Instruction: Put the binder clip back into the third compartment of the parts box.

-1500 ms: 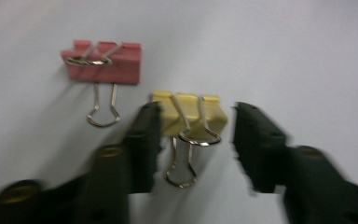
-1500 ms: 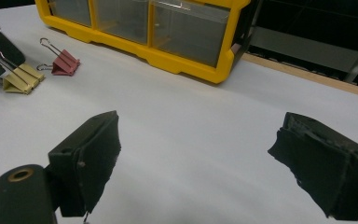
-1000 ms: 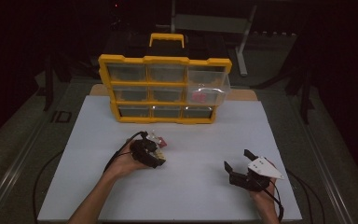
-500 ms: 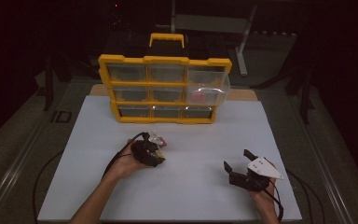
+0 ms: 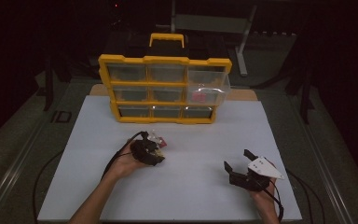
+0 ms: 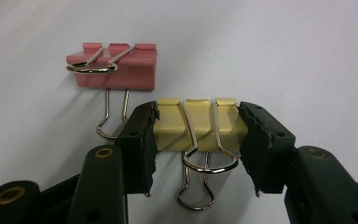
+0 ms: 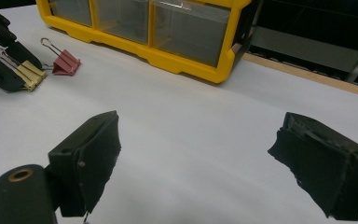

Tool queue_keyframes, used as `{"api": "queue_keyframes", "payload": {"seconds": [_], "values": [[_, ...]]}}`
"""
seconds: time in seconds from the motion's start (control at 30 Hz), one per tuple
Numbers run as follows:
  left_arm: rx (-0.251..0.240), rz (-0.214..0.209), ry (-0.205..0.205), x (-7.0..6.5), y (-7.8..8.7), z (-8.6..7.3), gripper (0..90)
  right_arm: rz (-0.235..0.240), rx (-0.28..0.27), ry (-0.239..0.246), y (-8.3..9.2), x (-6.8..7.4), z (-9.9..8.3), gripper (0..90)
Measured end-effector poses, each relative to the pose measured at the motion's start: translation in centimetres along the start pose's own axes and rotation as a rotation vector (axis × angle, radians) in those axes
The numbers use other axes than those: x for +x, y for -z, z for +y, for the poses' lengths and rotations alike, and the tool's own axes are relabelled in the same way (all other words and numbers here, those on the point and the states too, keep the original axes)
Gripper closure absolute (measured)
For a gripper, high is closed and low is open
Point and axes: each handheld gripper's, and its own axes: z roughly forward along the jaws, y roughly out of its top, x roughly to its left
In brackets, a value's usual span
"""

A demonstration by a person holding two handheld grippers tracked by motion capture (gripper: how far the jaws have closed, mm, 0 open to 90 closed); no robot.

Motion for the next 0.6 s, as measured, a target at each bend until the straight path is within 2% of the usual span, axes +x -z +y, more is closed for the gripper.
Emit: {"api": "queue_keyframes", "payload": {"seconds": [0.6], "values": [[-0.043,0.031,-0.001,0.6,3.7,1.7,50.2,0.001,-0.001,-0.001,0.0,0.0,0.0,12.4]]}}
